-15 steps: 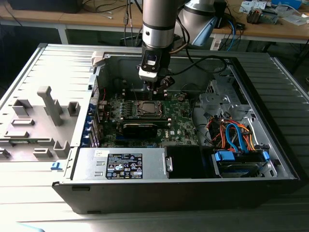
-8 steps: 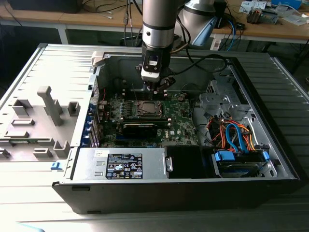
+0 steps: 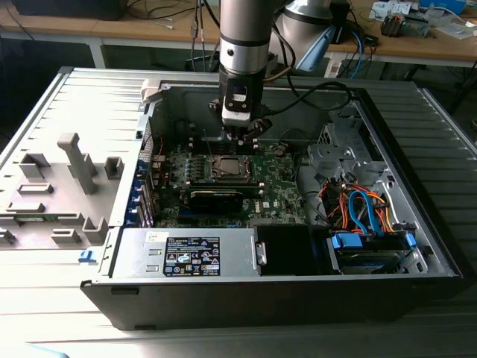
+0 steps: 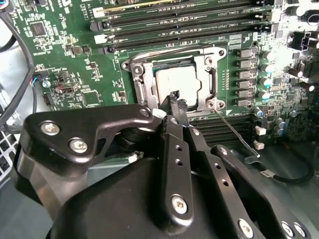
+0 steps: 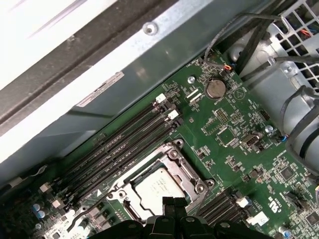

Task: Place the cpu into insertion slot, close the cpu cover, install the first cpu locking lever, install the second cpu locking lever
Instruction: 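Install the first cpu locking lever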

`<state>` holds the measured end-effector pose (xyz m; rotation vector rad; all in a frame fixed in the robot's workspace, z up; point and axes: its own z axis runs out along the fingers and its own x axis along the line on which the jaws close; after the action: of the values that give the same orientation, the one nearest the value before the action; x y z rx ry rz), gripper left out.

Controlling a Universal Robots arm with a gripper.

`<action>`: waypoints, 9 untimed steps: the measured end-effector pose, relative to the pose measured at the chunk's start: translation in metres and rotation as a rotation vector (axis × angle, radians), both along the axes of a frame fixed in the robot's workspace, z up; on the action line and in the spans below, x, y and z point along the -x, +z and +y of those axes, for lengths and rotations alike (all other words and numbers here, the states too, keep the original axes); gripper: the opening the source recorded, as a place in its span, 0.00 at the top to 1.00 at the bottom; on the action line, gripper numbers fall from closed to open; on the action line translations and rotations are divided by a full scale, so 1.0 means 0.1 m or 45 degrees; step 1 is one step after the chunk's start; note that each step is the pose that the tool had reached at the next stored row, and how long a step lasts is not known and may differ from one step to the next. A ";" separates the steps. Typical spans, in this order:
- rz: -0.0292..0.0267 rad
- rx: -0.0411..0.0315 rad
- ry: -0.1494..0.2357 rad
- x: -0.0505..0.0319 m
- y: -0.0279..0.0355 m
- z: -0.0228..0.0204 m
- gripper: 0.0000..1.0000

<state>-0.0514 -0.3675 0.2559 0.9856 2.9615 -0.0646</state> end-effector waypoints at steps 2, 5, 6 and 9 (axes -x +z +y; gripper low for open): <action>0.0000 0.0001 0.024 0.000 0.000 0.000 0.89; 0.0000 0.0000 0.054 0.000 0.000 0.000 0.89; 0.0000 0.0000 0.065 0.000 0.000 0.000 0.89; -0.0001 0.0000 0.085 0.000 0.000 0.000 0.89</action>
<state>-0.0514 -0.3675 0.2559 0.8856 2.9915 -0.0635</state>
